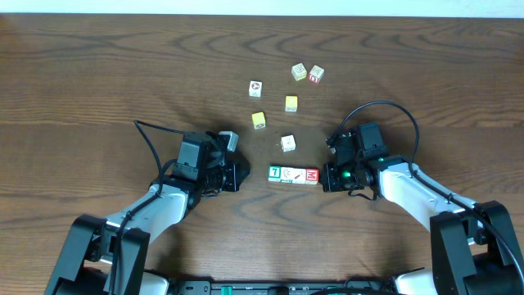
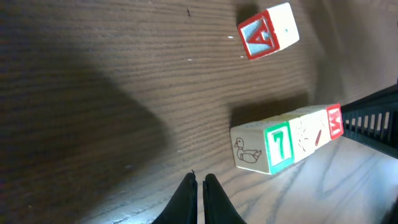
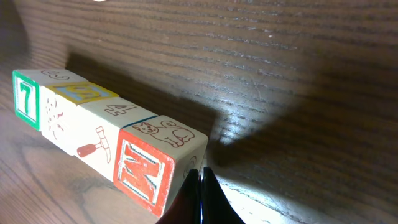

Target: Lift 4 blocks

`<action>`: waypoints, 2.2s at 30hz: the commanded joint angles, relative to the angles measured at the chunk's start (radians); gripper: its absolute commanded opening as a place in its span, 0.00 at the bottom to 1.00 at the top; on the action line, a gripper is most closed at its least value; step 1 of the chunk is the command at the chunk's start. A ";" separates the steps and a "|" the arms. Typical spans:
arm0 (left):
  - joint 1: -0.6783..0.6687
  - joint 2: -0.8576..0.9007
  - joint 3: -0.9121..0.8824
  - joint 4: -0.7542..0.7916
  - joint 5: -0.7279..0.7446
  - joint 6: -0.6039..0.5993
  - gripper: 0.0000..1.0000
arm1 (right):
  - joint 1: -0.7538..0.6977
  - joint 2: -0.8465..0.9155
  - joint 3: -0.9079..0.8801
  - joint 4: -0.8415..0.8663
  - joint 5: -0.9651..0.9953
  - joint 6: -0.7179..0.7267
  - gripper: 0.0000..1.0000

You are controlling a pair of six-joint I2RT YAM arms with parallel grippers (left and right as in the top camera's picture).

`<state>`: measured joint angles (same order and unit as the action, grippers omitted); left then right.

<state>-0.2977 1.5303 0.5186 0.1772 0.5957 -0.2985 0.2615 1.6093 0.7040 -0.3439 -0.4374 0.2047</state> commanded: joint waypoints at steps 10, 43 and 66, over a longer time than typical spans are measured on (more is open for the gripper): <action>-0.003 0.177 0.107 0.006 0.015 -0.055 0.07 | 0.010 0.005 0.003 0.005 0.021 0.114 0.01; -0.111 0.201 0.108 0.045 0.179 -0.036 0.07 | 0.043 0.005 0.003 0.026 -0.043 0.154 0.01; -0.111 0.201 0.108 -0.001 0.134 -0.056 0.07 | 0.043 0.005 0.003 0.042 -0.042 0.072 0.01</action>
<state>-0.3916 1.7206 0.6144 0.1856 0.7097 -0.3443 0.2859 1.6096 0.7036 -0.3149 -0.4122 0.3023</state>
